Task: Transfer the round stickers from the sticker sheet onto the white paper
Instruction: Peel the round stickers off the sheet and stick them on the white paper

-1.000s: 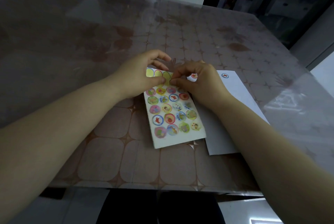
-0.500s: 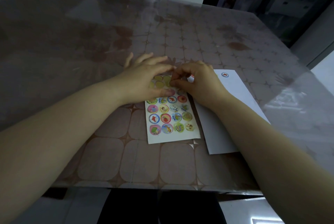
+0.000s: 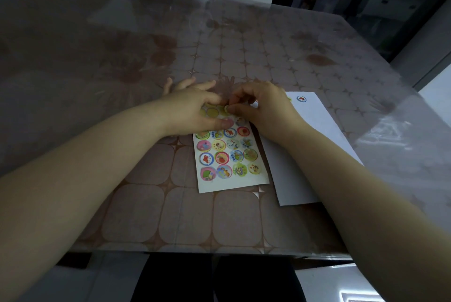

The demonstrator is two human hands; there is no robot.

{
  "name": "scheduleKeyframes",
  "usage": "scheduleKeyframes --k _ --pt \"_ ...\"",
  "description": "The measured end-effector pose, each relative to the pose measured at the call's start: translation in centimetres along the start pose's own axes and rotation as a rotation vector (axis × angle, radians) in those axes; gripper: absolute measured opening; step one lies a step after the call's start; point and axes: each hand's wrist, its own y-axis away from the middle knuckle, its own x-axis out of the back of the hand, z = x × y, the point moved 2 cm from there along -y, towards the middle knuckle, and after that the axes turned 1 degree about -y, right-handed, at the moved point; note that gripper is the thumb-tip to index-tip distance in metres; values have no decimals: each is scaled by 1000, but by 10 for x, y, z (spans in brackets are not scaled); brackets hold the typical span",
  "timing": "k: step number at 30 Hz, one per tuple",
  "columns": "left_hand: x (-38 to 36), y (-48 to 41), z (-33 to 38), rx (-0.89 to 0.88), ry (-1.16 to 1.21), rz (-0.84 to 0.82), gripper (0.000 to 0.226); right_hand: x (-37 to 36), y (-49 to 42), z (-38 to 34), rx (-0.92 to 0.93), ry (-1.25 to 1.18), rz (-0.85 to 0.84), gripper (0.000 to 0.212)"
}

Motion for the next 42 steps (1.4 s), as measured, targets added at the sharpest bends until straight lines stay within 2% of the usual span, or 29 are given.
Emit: scheduleKeyframes --k 5,9,11,16,18,20,22,25,28,34,42 --pt "0 -1 0 8 10 14 58 1 1 2 -69 -74 -8 8" --pt "0 0 0 20 12 0 78 -2 0 0 -85 -62 1 7" --pt "0 0 1 16 8 5 77 -1 0 -1 -80 -46 17 2" --pt "2 -1 1 10 10 10 80 -1 -2 -2 -54 -20 17 7" --pt "1 -1 -1 -6 10 19 77 11 -4 1 -127 -131 35 7" --pt "0 0 -4 -34 13 41 76 36 -3 11 -236 -244 129 10" --pt "0 0 -8 -64 16 84 86 62 5 29 -340 -239 174 11" --pt "0 -3 -10 -96 -13 144 96 79 21 53 -482 -130 45 8" --pt "1 -3 -9 -130 -32 183 97 82 26 60 -554 -127 9 7" --pt "3 -2 -7 -163 -33 220 93 79 25 59 -556 -76 -12 16" --pt "2 -2 -8 -170 -28 229 91 74 25 58 -563 -101 15 16"
